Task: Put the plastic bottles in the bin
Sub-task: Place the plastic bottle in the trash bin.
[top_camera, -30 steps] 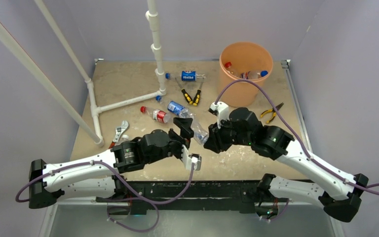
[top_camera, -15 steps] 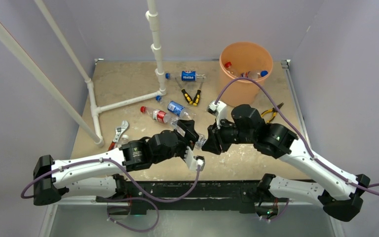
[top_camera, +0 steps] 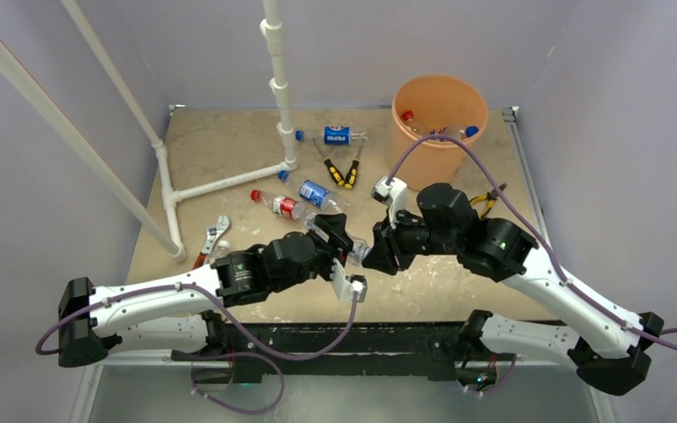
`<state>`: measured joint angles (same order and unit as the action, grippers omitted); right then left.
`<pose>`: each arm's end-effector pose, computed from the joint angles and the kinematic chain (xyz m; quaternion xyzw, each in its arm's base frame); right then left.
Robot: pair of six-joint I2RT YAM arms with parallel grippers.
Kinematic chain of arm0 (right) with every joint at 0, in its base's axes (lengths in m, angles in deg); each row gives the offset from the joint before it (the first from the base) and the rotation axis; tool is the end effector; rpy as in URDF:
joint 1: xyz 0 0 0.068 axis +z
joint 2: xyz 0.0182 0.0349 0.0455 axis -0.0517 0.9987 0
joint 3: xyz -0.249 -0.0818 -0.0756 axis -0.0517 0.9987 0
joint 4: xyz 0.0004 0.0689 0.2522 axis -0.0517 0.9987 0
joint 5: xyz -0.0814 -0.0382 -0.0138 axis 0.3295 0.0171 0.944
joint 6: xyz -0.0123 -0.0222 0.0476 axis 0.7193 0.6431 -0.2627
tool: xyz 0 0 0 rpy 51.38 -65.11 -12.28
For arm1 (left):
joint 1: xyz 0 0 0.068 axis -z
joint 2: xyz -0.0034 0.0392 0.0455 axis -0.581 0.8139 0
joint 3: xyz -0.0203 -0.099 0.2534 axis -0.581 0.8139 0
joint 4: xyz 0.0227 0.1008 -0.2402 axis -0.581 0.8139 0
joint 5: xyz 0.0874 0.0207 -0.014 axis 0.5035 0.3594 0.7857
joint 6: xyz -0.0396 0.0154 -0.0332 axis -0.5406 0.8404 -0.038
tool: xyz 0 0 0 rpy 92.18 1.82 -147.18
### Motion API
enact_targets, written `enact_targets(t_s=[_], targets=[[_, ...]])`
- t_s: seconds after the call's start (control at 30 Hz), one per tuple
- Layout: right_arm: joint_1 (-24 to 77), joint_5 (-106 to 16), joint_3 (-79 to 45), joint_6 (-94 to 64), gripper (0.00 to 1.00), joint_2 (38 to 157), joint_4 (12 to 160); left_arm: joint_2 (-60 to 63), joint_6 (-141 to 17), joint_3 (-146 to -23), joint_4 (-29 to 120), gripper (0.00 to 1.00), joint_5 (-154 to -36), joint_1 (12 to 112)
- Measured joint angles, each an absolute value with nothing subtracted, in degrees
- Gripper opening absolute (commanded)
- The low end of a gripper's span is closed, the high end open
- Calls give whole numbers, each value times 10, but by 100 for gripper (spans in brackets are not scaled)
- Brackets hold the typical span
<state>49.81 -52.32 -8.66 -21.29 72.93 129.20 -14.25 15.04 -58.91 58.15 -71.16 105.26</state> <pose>0.1098 0.1598 0.3803 -0.3530 0.7977 0.3557 0.3354 0.0911 -0.2197 0.3023 0.7357 0.3857 0.0889 0.5496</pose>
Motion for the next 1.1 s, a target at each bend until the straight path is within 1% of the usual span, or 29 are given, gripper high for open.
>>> enact_targets(t_s=[0.03, 0.1, 0.13, 0.17, 0.2, 0.23, 0.4, 0.53, 0.67, 0.73, 0.8, 0.93, 1.1], targets=[[498, -524, -88, -212, 58, 729, 1292, -143, 147, -589, 581, 24, -712, 1053], [498, -528, -91, -213, 74, 727, 1292, -145, 136, -589, 581, 16, -713, 1053], [498, -530, -93, -214, 84, 725, 1289, -145, 132, -589, 581, 11, -714, 1053], [498, -532, -96, -214, 91, 721, 1287, -145, 125, -589, 582, 4, -716, 1053], [498, -532, -98, -215, 96, 717, 1285, -145, 120, -589, 582, 0, -719, 1053], [498, -532, -101, -217, 98, 709, 1280, -145, 114, -589, 581, 0, -721, 1053], [498, -521, -121, -223, 99, 674, 1269, -145, 84, -589, 580, 0, -728, 1054], [499, -456, -123, -230, 99, 633, 1233, -151, 26, -590, 569, 0, -741, 1054], [499, -394, -38, -247, 99, 516, 1109, -180, -117, -594, 506, 0, -780, 1054], [499, -379, 15, -255, 99, 449, 1039, -193, -212, -608, 467, 0, -802, 1054], [499, -376, 46, -265, 99, 411, 980, -199, -296, -621, 429, 0, -827, 1053], [499, -382, 64, -279, 97, 411, 905, -192, -440, -628, 381, 0, -898, 1052], [499, -405, 61, -279, 88, 462, 858, -145, -553, -628, 371, 0, -987, 1037]])
